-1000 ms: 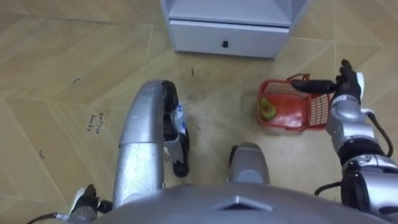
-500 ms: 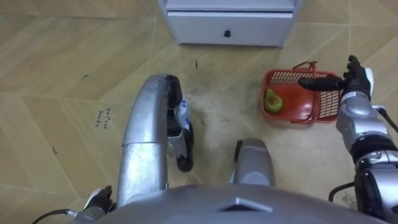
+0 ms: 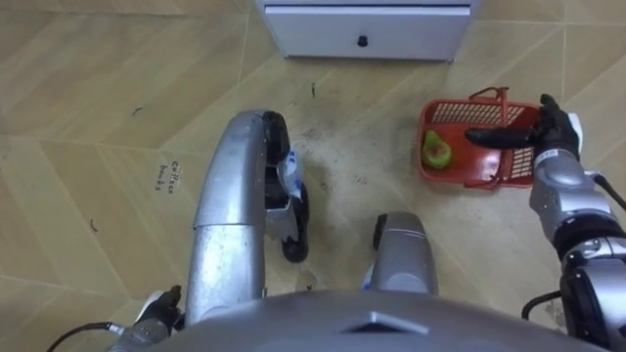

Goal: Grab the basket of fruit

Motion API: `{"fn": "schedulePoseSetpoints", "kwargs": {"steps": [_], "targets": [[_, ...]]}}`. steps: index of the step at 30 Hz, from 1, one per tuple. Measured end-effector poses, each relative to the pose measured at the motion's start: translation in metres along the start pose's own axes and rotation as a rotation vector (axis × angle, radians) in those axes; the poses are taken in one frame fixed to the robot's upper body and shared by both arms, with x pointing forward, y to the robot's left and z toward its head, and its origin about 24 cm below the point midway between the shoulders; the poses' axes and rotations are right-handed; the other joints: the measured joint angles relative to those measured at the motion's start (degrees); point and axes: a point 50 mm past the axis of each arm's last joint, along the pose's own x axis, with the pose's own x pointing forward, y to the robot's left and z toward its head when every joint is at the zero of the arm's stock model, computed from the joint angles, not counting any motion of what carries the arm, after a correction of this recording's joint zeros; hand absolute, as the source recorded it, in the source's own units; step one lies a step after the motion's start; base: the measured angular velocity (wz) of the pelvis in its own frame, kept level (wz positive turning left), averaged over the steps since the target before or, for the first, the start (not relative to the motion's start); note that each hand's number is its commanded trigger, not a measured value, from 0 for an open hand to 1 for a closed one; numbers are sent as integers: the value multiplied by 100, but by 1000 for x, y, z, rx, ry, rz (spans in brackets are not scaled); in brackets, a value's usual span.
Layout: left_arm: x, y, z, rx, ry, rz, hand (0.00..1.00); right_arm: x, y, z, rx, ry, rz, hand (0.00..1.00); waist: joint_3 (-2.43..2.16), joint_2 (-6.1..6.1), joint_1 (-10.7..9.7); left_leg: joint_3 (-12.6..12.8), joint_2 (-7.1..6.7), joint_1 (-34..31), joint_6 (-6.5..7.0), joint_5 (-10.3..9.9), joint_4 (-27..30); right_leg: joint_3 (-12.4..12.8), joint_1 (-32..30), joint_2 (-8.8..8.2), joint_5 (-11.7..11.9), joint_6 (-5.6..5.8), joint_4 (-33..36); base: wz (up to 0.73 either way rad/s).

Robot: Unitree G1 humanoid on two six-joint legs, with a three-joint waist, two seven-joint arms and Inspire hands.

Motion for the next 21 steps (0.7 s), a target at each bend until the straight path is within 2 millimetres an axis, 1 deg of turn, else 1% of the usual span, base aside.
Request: {"fn": "schedulePoseSetpoints", "kwargs": {"steps": [3, 6, 10, 11, 12, 13, 14, 17, 21], "targets": [[0, 0, 0, -27, 2, -3, 0, 0, -1, -6, -5, 27, 18, 0, 22, 58, 35, 6, 6, -40, -17, 9, 0, 26, -61, -1, -1, 1, 32, 0], [0, 0, 3, -28, -13, -8, 0, 0, -3, -12, -9, 54, 29, 0, 21, 107, 94, 6, 6, -70, -18, 10, 0, 26, -92, 0, -2, 1, 35, 0], [0, 0, 7, -33, -27, -18, 0, 0, -2, -9, -12, 48, 48, 0, 15, 142, 145, 6, 8, -102, -22, 12, 0, 29, -128, 3, -2, 2, 35, 0], [0, -1, 7, -34, -27, -22, 0, 0, -2, -9, -15, 46, 51, 23, 15, 141, 150, 6, 9, -109, -22, 12, 0, 28, -134, 3, -2, 2, 36, 0], [0, 0, 7, -37, -27, -25, 0, 1, -2, -8, -17, 44, 56, 75, 13, 145, 160, 5, 9, -122, -25, 14, 0, 28, -148, 3, -2, 3, 41, 0], [0, -1, 7, -37, -26, -26, 0, 1, -3, -7, -21, 42, 59, 96, 13, 144, 178, 5, 10, -132, -26, 15, 0, 28, -164, 3, -3, 4, 44, 0], [0, -1, 7, -37, -27, -27, 0, 1, -5, -7, -24, 41, 57, 100, 13, 145, 209, 5, 10, -142, -27, 16, 0, 27, -171, 3, -4, 6, 46, 0], [0, -1, 7, -37, -27, -35, 0, 1, -7, -6, -28, 39, 56, 100, 17, 139, 281, 5, 6, -151, -31, 18, -3, 24, -179, 1, -4, 7, 46, 0], [0, -2, 7, -36, -27, -45, 0, 2, -6, -5, -29, 37, 70, 100, 16, 140, 290, 3, 6, -141, -42, 24, -15, 20, -176, 0, -4, 7, 46, 0]]}}
